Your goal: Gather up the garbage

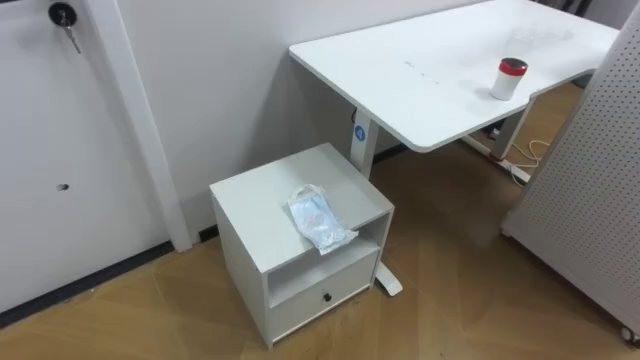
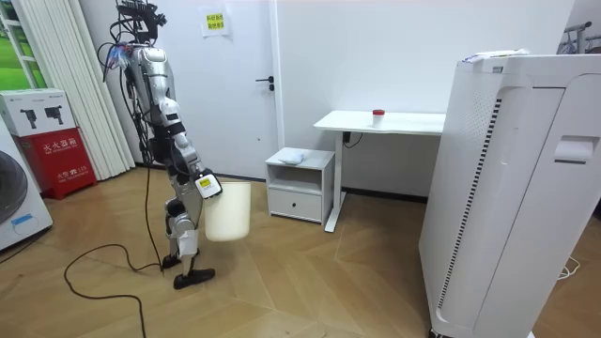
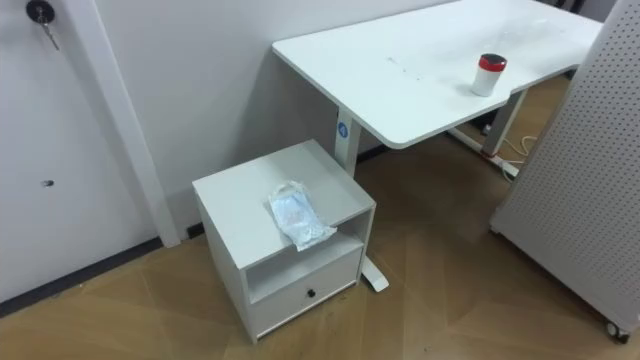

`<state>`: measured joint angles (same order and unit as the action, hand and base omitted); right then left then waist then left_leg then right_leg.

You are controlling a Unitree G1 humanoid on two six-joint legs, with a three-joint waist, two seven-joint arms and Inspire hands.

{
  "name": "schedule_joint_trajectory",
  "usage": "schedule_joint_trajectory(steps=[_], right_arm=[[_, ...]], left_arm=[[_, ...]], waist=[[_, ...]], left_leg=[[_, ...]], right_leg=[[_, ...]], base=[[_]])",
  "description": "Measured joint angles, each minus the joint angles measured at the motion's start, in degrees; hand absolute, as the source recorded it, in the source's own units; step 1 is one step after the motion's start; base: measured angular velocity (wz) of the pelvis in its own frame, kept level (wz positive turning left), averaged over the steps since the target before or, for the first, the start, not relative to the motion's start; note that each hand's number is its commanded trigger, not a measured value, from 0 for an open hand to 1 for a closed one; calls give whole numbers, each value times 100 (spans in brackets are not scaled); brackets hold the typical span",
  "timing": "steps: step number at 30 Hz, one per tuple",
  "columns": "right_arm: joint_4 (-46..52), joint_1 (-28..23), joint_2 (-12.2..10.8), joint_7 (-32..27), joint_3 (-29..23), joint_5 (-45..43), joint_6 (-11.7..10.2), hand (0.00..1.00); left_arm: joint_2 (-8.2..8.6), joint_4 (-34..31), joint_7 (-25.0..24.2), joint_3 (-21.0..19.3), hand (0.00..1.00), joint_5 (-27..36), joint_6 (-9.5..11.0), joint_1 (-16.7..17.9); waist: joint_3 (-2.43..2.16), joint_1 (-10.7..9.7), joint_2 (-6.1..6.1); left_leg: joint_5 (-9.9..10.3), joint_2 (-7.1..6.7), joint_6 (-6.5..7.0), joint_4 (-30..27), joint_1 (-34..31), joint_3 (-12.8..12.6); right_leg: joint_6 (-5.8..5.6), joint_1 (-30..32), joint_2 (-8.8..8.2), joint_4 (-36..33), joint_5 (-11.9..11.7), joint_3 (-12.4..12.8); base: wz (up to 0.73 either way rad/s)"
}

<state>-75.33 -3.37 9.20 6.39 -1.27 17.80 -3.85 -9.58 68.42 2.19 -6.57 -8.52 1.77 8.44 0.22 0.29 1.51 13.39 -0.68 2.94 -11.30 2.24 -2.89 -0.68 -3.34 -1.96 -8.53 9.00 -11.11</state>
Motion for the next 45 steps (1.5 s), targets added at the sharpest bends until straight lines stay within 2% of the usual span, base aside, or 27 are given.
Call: schedule_joint_trajectory(steps=[9,21,28,39,40,41,42,43,45], right_arm=[[-44,-10,2,9,-14,2,-28,100],[-55,-8,1,72,-13,0,-31,100],[-53,5,-3,75,-14,-3,-27,100],[-28,0,-3,64,-16,135,26,100],[-29,-1,-4,69,-20,208,28,100],[-31,-4,-4,68,-36,209,33,100],[-29,1,-4,70,-88,207,54,100],[-38,4,-4,67,-124,208,101,100],[-56,4,0,62,-188,214,149,100]], left_arm=[[3,-30,133,-41,0,-13,23,97],[13,-28,207,-162,0,-122,21,337],[22,63,260,-161,0,-151,13,225],[23,149,268,-153,0,-243,-218,104],[27,133,268,-159,0,-240,-231,108],[28,145,270,-162,0,-240,-241,122],[30,155,270,-159,0,-249,-308,145],[28,164,268,-163,0,-258,-402,151],[13,200,263,-167,0,-322,-490,139]], waist=[[0,-3,-36],[-2,10,-4],[-1,3,-14],[-2,-25,-16],[1,-20,17],[16,-15,-13],[-9,-12,35],[17,-13,7],[6,-14,26]], left_leg=[[0,2,0,82,148,14],[0,1,0,79,196,-8],[1,0,-1,65,123,-11],[33,26,-21,-90,-94,22],[85,37,-33,-199,-116,34],[116,47,-40,-260,-133,32],[192,67,-62,-421,-176,31],[260,95,-90,-591,-220,42],[320,108,-153,-857,-353,13]], right_leg=[[-5,-126,10,16,4,14],[-5,-178,10,69,3,16],[-5,-110,9,50,3,2],[4,50,3,-55,68,-74],[18,65,6,-150,135,-86],[27,81,8,-212,174,-84],[50,140,9,-393,279,-77],[78,166,20,-533,359,-96],[128,236,46,-671,448,-134]], base=[[0],[0],[0],[3],[5],[0],[0],[6],[13]])
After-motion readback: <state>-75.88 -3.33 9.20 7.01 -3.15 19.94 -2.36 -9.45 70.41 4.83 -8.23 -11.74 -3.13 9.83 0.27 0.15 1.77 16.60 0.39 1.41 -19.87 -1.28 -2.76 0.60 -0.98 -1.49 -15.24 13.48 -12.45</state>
